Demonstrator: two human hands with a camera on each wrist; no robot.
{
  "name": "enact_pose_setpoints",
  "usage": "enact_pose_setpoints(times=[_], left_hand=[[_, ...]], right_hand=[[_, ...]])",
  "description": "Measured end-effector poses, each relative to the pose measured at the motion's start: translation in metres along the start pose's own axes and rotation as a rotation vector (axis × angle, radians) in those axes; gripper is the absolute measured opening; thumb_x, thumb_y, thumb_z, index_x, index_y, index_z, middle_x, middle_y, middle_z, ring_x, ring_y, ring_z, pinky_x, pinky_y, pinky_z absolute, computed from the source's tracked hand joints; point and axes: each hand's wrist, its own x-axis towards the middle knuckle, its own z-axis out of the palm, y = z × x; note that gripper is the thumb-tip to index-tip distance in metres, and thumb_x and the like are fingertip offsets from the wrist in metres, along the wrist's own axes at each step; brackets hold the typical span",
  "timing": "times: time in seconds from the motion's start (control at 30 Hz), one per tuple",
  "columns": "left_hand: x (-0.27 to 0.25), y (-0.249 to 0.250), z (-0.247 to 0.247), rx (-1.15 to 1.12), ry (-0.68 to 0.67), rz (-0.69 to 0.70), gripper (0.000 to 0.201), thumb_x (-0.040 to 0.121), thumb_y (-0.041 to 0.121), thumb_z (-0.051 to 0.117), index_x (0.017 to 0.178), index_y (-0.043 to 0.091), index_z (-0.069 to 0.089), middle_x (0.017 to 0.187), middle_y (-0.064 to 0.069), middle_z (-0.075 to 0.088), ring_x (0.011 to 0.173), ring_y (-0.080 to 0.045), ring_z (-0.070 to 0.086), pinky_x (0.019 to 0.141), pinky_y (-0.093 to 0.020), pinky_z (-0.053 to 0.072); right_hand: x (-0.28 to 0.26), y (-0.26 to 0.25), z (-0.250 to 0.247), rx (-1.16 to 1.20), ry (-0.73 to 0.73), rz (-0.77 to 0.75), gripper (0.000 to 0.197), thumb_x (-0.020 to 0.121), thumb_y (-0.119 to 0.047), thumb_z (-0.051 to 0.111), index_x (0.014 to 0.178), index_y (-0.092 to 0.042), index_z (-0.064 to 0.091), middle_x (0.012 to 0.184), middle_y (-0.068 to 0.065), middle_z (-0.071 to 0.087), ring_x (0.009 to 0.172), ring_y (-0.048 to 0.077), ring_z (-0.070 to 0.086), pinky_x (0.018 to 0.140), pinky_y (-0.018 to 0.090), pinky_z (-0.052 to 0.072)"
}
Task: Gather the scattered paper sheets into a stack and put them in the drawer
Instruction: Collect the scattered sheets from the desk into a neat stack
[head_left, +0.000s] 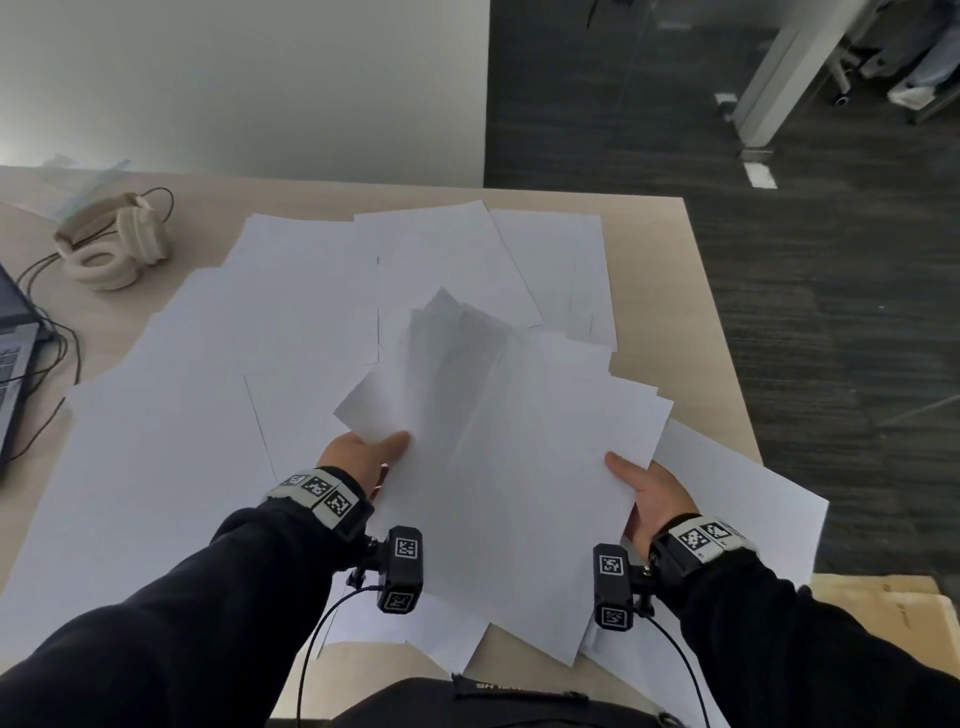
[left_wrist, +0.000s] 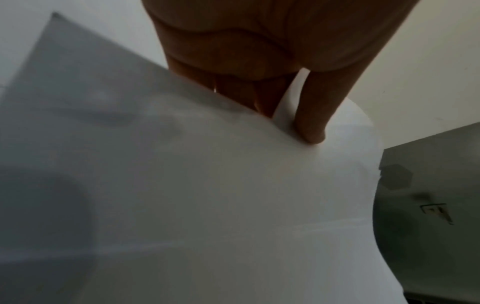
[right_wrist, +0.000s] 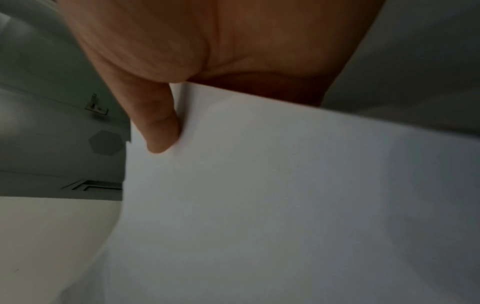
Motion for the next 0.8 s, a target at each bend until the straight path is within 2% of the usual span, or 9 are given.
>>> enact_pose_setpoints(times=[0.1, 0.2, 0.3, 0.37, 0.43, 0.5, 0.6, 0.7, 0.8], left_hand=[[0.01, -0.011, 0.002, 0.002, 0.007, -0.026, 0.047, 0.053, 0.033, 0.088, 0.091, 0.014, 0.071, 0.089, -0.008, 0.076, 0.083, -0.03, 0.073, 0.086, -0.051, 0.056], [0.008, -0.013, 0.009, 0.065, 0.033, -0.019, 0.037, 0.07, 0.046, 0.078, 0.085, 0.015, 0.067, 0.088, -0.008, 0.072, 0.08, -0.028, 0.067, 0.086, -0.043, 0.054], [0.0, -0.013, 0.016, 0.176, 0.027, -0.022, 0.039, 0.084, 0.05, 0.059, 0.095, 0.012, 0.06, 0.102, -0.01, 0.067, 0.101, -0.033, 0.064, 0.1, -0.044, 0.047], [-0.001, -0.016, 0.019, 0.125, -0.004, -0.04, 0.036, 0.083, 0.044, 0.063, 0.096, 0.01, 0.063, 0.098, -0.012, 0.07, 0.095, -0.034, 0.067, 0.097, -0.048, 0.051], [-0.004, -0.018, 0.019, -0.008, -0.037, -0.086, 0.031, 0.085, 0.032, 0.069, 0.103, 0.007, 0.064, 0.093, -0.013, 0.071, 0.083, -0.032, 0.069, 0.087, -0.046, 0.056], [-0.005, -0.013, 0.016, -0.067, -0.049, -0.067, 0.025, 0.091, 0.03, 0.066, 0.104, 0.009, 0.062, 0.088, -0.011, 0.07, 0.077, -0.029, 0.067, 0.078, -0.043, 0.058], [-0.003, 0.001, 0.003, -0.103, 0.049, -0.02, 0.018, 0.096, 0.032, 0.057, 0.094, 0.014, 0.06, 0.085, -0.01, 0.069, 0.075, -0.03, 0.066, 0.076, -0.046, 0.058], [0.001, 0.007, -0.011, 0.046, 0.081, 0.032, 0.017, 0.096, 0.028, 0.053, 0.094, 0.014, 0.062, 0.087, -0.015, 0.07, 0.079, -0.035, 0.069, 0.076, -0.051, 0.06], [-0.001, 0.009, -0.015, 0.375, 0.076, 0.071, 0.019, 0.095, 0.028, 0.052, 0.088, 0.015, 0.063, 0.083, -0.018, 0.071, 0.077, -0.036, 0.07, 0.073, -0.049, 0.061]], right_hand=[[-0.003, 0.004, 0.005, -0.025, -0.03, 0.014, 0.024, 0.09, -0.01, 0.065, 0.113, -0.005, 0.065, 0.109, 0.017, 0.071, 0.102, 0.035, 0.066, 0.094, 0.052, 0.05], [-0.004, 0.01, 0.009, -0.052, -0.06, 0.025, 0.015, 0.091, -0.002, 0.062, 0.105, -0.008, 0.065, 0.105, 0.014, 0.07, 0.096, 0.032, 0.066, 0.085, 0.044, 0.052], [-0.003, 0.016, 0.012, -0.105, -0.057, 0.025, 0.016, 0.09, 0.0, 0.062, 0.104, -0.007, 0.066, 0.1, 0.012, 0.071, 0.09, 0.03, 0.066, 0.081, 0.043, 0.053], [-0.001, 0.019, 0.012, -0.213, -0.059, 0.016, 0.017, 0.088, -0.001, 0.065, 0.104, -0.008, 0.066, 0.102, 0.013, 0.07, 0.093, 0.032, 0.066, 0.09, 0.048, 0.052], [0.001, 0.02, 0.012, -0.328, -0.062, 0.004, 0.013, 0.087, -0.001, 0.066, 0.097, -0.01, 0.068, 0.101, 0.013, 0.07, 0.098, 0.035, 0.066, 0.096, 0.052, 0.049], [0.004, 0.018, 0.01, -0.357, -0.036, -0.008, 0.012, 0.088, -0.001, 0.065, 0.096, -0.009, 0.068, 0.096, 0.012, 0.07, 0.098, 0.036, 0.066, 0.096, 0.053, 0.049], [0.007, 0.013, 0.006, -0.341, 0.028, -0.026, 0.015, 0.087, -0.003, 0.067, 0.101, -0.008, 0.068, 0.102, 0.017, 0.071, 0.097, 0.037, 0.067, 0.093, 0.055, 0.051], [0.006, 0.011, 0.002, -0.311, 0.028, -0.031, 0.019, 0.088, -0.002, 0.065, 0.106, -0.007, 0.066, 0.105, 0.018, 0.069, 0.096, 0.036, 0.066, 0.092, 0.053, 0.051], [0.004, 0.011, 0.004, -0.292, -0.007, -0.009, 0.018, 0.089, -0.001, 0.063, 0.106, -0.006, 0.065, 0.103, 0.017, 0.068, 0.095, 0.035, 0.065, 0.092, 0.052, 0.051]])
